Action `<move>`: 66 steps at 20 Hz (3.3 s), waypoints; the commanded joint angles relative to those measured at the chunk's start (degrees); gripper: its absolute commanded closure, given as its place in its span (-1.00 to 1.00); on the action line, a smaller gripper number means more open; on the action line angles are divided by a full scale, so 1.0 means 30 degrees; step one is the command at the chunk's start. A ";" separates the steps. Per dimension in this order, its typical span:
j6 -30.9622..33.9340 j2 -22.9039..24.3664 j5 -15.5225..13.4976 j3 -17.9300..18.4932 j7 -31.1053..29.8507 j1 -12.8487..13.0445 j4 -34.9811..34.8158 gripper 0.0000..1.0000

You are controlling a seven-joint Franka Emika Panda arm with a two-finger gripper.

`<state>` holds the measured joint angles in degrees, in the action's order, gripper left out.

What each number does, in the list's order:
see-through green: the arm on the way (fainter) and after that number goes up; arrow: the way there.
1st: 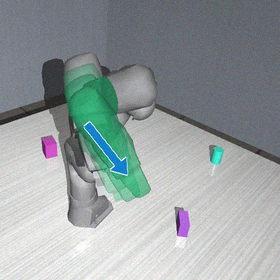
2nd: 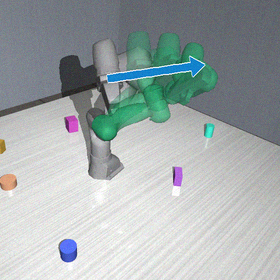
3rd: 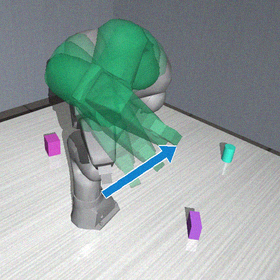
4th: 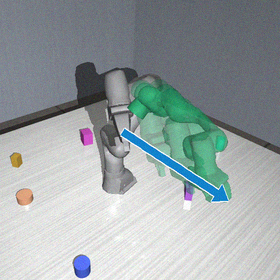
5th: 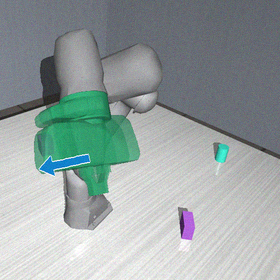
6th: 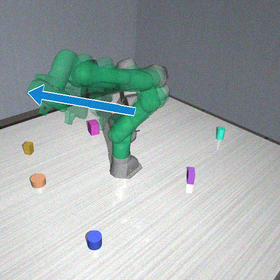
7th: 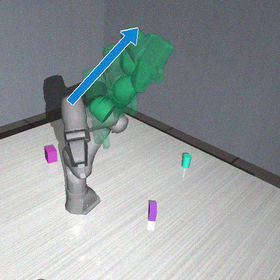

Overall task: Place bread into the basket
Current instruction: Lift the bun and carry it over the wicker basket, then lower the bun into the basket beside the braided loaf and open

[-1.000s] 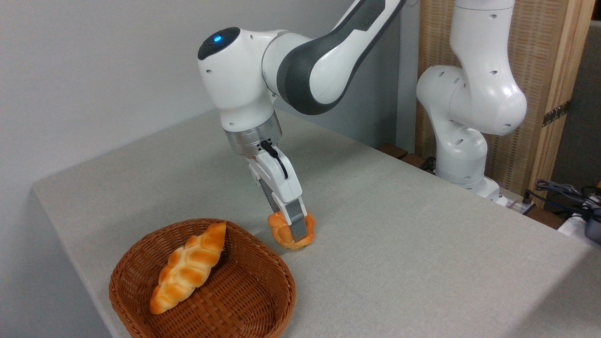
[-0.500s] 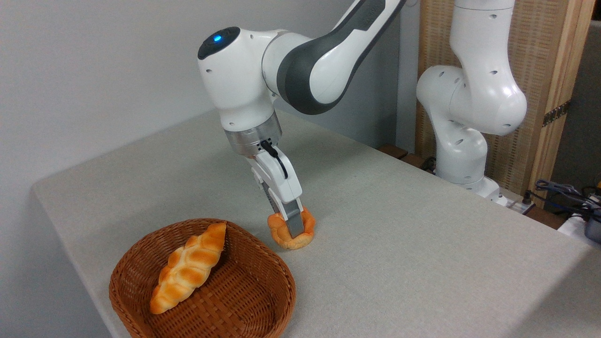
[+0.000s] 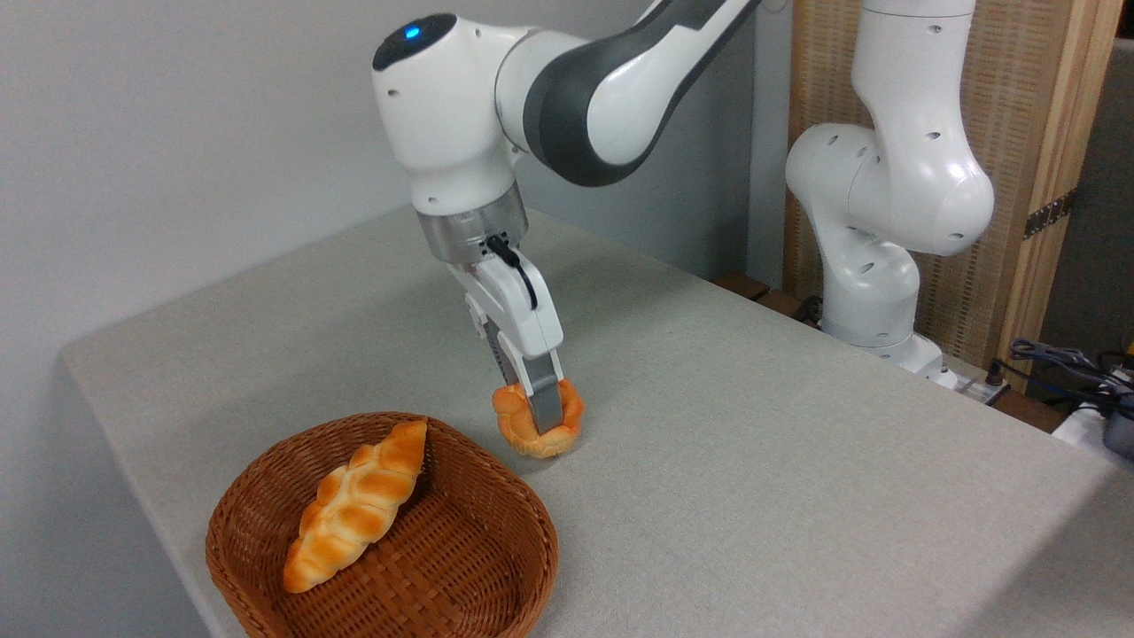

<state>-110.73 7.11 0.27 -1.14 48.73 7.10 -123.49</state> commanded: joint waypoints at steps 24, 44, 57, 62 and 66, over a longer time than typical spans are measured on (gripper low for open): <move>-0.6156 -0.0611 -0.0235 0.1992 -0.0012 -0.0083 0.2287 -1.00; -0.5982 -0.0173 -0.0909 0.1817 -0.2379 -0.0024 0.2404 -1.00; 0.0868 0.0824 -0.0762 -0.0087 -0.6311 0.0063 0.5273 -1.00; 0.2599 0.0824 -0.0850 -0.0058 -0.6077 0.0063 0.5275 -1.00; 0.2633 0.0707 -0.0909 -0.0029 -0.6253 0.0063 0.5275 -1.00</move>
<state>-104.11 9.61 -1.69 -1.56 30.50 7.25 -108.41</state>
